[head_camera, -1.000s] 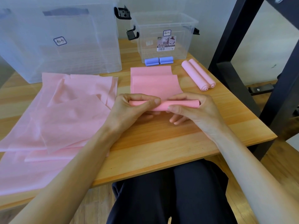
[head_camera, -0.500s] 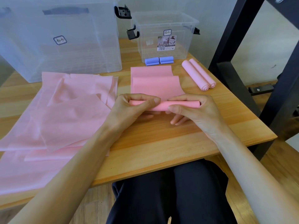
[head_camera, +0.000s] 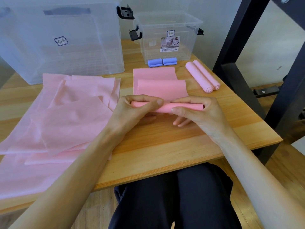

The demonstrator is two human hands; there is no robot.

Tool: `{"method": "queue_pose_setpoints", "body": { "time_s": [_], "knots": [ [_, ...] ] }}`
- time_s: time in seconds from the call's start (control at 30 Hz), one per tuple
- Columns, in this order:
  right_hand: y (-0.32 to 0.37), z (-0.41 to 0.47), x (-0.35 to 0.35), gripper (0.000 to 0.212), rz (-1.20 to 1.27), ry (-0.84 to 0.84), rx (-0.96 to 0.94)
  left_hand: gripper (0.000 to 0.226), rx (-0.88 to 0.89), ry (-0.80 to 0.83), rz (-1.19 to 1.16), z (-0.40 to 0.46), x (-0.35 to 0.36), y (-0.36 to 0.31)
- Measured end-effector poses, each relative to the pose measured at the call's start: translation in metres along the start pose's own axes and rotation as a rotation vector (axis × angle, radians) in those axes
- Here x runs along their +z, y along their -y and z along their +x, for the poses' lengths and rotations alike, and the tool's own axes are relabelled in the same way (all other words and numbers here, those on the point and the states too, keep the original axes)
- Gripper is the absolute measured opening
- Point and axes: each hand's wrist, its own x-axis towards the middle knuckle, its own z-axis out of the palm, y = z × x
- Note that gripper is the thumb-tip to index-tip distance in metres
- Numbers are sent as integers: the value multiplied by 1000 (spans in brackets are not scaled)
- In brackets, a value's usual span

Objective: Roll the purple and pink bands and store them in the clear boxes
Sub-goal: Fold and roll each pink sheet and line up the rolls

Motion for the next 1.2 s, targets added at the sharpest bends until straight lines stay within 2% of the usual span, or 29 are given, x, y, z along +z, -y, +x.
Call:
{"method": "queue_pose_setpoints", "body": {
  "time_s": [0.17, 0.27, 0.4, 0.6, 0.83, 1.07, 1.2],
  "knots": [
    [1, 0, -1, 24, 9, 9, 46, 19, 96, 11, 54, -2, 0, -1],
    [2, 1, 0, 26, 22, 11, 41, 11, 56, -8, 47, -1, -1, 0],
    [1, 0, 0, 29, 18, 16, 12, 13, -43, -4, -21, 0, 0, 0],
    [1, 0, -1, 23, 21, -25, 42, 15, 86, 11, 101, -3, 0, -1],
    [0, 0, 0, 29, 10, -10, 4, 13, -34, 22, -11, -1, 1, -1],
    [2, 0, 0, 25, 13, -28, 51, 15, 116, 30, 98, -3, 0, -1],
    [3, 0, 0, 28, 29, -11, 51, 11, 91, 11, 79, -2, 0, 0]
  ]
}}
